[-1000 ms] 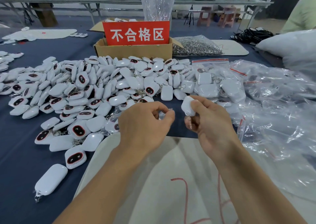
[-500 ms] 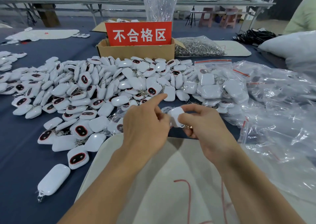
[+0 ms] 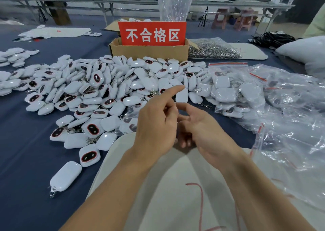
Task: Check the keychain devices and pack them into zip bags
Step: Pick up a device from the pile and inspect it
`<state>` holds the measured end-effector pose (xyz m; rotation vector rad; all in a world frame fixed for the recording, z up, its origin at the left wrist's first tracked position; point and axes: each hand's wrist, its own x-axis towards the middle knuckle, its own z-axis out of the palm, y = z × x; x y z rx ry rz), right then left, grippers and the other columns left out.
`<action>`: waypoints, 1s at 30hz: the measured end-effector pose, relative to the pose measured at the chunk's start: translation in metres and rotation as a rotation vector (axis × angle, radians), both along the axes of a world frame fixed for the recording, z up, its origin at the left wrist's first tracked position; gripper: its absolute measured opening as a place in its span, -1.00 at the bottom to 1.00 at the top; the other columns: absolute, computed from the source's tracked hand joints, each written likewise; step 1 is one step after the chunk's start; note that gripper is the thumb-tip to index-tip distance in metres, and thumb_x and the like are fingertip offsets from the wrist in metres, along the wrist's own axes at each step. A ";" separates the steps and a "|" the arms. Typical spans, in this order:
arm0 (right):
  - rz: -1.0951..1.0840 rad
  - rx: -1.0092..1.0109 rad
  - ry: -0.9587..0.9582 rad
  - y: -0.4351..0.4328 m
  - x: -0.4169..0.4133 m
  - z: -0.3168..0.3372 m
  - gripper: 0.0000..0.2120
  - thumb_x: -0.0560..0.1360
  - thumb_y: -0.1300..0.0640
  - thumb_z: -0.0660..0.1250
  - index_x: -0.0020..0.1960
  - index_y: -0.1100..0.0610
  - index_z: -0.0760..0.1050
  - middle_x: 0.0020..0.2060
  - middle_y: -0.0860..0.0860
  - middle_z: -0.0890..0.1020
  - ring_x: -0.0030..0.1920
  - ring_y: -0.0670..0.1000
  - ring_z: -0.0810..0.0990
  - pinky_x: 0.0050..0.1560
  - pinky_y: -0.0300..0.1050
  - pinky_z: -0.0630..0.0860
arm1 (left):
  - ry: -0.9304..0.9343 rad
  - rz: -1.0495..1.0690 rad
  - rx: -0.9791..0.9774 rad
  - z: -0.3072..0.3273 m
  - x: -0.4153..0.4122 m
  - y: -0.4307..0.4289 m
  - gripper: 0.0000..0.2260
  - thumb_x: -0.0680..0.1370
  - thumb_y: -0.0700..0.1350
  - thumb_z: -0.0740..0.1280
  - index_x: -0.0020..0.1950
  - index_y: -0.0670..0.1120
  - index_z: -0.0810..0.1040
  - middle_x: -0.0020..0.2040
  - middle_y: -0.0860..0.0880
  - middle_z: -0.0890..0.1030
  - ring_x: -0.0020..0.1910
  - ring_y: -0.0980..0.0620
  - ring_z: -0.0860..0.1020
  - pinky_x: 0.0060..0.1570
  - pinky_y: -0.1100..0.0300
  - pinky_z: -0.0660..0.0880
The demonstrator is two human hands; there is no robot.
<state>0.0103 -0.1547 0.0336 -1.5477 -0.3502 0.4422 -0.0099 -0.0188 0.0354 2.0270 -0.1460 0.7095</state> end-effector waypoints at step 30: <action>-0.778 -0.474 -0.440 -0.005 0.012 -0.017 -0.61 0.66 -0.07 0.19 -0.26 0.11 0.44 -0.43 0.04 0.57 -0.32 0.09 0.50 -0.30 -0.15 0.33 | 0.181 0.233 -0.153 0.002 0.010 0.032 -0.73 0.56 -0.11 0.26 0.02 0.13 0.74 -0.25 0.19 0.70 -0.29 0.18 0.63 -0.08 0.09 0.62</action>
